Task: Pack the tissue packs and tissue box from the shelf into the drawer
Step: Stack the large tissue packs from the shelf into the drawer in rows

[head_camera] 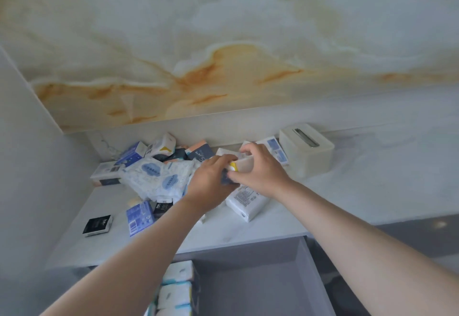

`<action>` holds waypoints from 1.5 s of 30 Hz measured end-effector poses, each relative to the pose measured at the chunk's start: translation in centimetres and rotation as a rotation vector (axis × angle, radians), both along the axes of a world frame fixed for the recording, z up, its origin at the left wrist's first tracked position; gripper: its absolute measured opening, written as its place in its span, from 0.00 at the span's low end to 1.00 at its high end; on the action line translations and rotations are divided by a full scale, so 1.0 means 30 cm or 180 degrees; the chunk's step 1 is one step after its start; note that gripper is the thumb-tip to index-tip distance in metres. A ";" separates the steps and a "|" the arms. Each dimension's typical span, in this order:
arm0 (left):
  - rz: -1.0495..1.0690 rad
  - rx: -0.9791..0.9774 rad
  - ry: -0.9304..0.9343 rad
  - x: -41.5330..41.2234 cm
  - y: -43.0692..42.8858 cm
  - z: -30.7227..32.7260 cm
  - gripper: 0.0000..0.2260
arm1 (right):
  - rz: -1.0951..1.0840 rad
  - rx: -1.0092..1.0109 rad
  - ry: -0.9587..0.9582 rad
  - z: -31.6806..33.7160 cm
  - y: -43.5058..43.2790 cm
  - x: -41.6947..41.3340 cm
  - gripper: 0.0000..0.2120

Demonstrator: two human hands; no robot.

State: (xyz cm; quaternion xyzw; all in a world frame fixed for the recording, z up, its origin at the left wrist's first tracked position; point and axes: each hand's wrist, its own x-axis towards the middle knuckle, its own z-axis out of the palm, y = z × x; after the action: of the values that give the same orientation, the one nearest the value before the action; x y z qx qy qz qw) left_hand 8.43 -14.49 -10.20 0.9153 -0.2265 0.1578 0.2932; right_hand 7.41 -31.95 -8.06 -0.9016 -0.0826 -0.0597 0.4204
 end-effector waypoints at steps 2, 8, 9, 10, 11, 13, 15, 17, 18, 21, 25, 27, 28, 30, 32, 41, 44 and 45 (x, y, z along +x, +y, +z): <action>0.0119 -0.0136 0.0336 -0.079 0.071 0.017 0.22 | 0.0286 0.0100 0.0198 0.013 0.041 -0.045 0.34; 0.0228 -0.0471 0.1275 -0.323 0.323 0.001 0.20 | 0.1087 -0.0425 0.0671 -0.020 0.186 -0.216 0.30; 0.0278 -0.0447 0.1332 -0.371 0.353 -0.011 0.19 | 0.1145 -0.0481 0.0742 -0.035 0.216 -0.247 0.30; 0.0296 -0.0421 0.1388 -0.415 0.381 -0.027 0.18 | 0.1199 -0.0545 0.0837 -0.051 0.247 -0.276 0.29; 0.0292 -0.0412 0.1440 -0.456 0.405 -0.045 0.18 | 0.1276 -0.0612 0.0925 -0.064 0.275 -0.304 0.28; 0.0362 -0.0437 0.1583 -0.526 0.451 -0.083 0.19 | 0.1432 -0.0837 0.1094 -0.091 0.329 -0.353 0.28; 0.0454 -0.0437 0.1701 -0.586 0.498 -0.131 0.21 | 0.1576 -0.1061 0.1244 -0.123 0.383 -0.395 0.28; 0.0485 -0.0257 0.1845 -0.638 0.537 -0.184 0.19 | 0.1708 -0.1355 0.1343 -0.149 0.427 -0.435 0.24; 0.0485 -0.0144 0.1994 -0.664 0.556 -0.205 0.19 | 0.1768 -0.1526 0.1373 -0.165 0.452 -0.453 0.23; 0.0363 0.0242 0.2354 -0.699 0.590 -0.241 0.23 | 0.1920 -0.1924 0.1511 -0.214 0.500 -0.501 0.21; 0.0109 0.0735 0.2632 -0.699 0.616 -0.254 0.32 | 0.1854 -0.2270 0.2010 -0.240 0.512 -0.530 0.18; 0.0129 0.0976 0.2624 -0.693 0.635 -0.273 0.32 | 0.1795 -0.2511 0.2335 -0.252 0.508 -0.539 0.11; 0.0121 0.1157 0.2568 -0.693 0.643 -0.286 0.31 | 0.1767 -0.2585 0.2536 -0.267 0.508 -0.548 0.13; 0.0051 0.1588 0.2469 -0.699 0.651 -0.317 0.29 | 0.1614 -0.2566 0.2817 -0.313 0.511 -0.578 0.18; -0.0050 0.1960 0.2346 -0.705 0.653 -0.350 0.27 | 0.1378 -0.2486 0.2878 -0.361 0.525 -0.607 0.23; -0.0086 0.2526 0.1582 -0.737 0.623 -0.425 0.27 | 0.1288 -0.2463 0.2502 -0.526 0.608 -0.662 0.23; -0.0158 0.2679 0.1467 -0.740 0.617 -0.443 0.27 | 0.1628 -0.2679 0.1463 -0.548 0.623 -0.671 0.19; -0.0174 0.2715 0.1420 -0.739 0.618 -0.449 0.27 | 0.1597 -0.2569 0.1280 -0.561 0.626 -0.672 0.17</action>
State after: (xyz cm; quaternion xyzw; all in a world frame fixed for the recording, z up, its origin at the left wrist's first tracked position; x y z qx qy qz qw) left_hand -13.74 4.05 -23.68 0.9592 -0.2266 -0.1571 -0.0630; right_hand -12.74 -13.16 -24.88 -0.9381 -0.2303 0.2541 0.0480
